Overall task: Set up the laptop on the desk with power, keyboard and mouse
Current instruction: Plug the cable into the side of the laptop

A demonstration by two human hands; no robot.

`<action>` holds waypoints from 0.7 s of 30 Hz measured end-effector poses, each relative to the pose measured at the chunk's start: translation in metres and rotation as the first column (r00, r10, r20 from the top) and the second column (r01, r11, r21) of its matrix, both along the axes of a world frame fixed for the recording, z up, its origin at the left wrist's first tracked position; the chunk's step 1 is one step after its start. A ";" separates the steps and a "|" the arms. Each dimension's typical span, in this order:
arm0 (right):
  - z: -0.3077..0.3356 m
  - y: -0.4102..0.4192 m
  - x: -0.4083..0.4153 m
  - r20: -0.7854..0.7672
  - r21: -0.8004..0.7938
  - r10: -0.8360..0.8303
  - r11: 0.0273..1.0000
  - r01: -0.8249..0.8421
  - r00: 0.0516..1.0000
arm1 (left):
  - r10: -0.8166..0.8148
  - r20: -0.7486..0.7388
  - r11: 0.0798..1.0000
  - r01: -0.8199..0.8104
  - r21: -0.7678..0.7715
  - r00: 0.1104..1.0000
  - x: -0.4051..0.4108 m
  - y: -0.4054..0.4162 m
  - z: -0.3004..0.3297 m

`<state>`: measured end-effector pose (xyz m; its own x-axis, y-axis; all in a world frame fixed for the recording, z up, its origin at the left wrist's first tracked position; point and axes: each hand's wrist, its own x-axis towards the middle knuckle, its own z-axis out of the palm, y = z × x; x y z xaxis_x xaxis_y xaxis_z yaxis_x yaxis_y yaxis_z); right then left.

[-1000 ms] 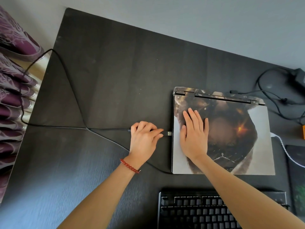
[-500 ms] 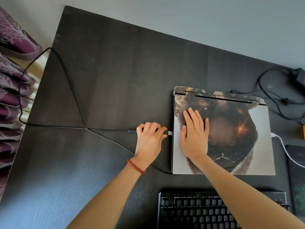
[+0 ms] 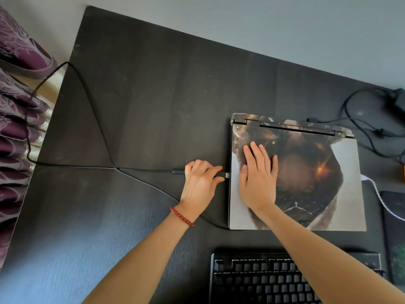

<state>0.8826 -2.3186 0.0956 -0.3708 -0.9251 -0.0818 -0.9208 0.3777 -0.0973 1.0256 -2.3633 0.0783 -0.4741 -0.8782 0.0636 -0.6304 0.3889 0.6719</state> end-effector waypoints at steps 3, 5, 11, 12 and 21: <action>-0.001 0.000 0.000 -0.003 0.022 0.003 1.000 -0.003 1.000 | -0.012 -0.039 0.999 0.013 0.042 0.999 0.000 0.000 -0.002; -0.001 0.001 0.000 -0.001 0.026 0.007 1.000 -0.007 1.000 | -0.026 -0.060 0.999 0.029 0.042 0.998 -0.002 0.001 -0.003; 0.000 0.001 -0.001 0.012 0.034 0.028 0.999 -0.029 1.000 | -0.137 -0.072 0.991 0.136 -0.017 0.988 -0.008 -0.007 -0.002; -0.001 0.002 -0.002 0.016 0.032 0.028 0.999 -0.028 0.999 | -0.135 -0.074 0.991 0.134 -0.012 0.988 -0.007 -0.007 -0.002; -0.003 0.001 -0.004 0.065 0.000 0.031 1.000 -0.031 0.997 | -0.107 0.059 0.994 0.106 0.019 0.993 -0.007 -0.003 0.010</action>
<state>0.8789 -2.3180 0.0927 -0.3354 -0.9362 -0.1053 -0.9240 0.3487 -0.1566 1.0185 -2.3663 0.0885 -0.5672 -0.8234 0.0195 -0.6250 0.4457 0.6409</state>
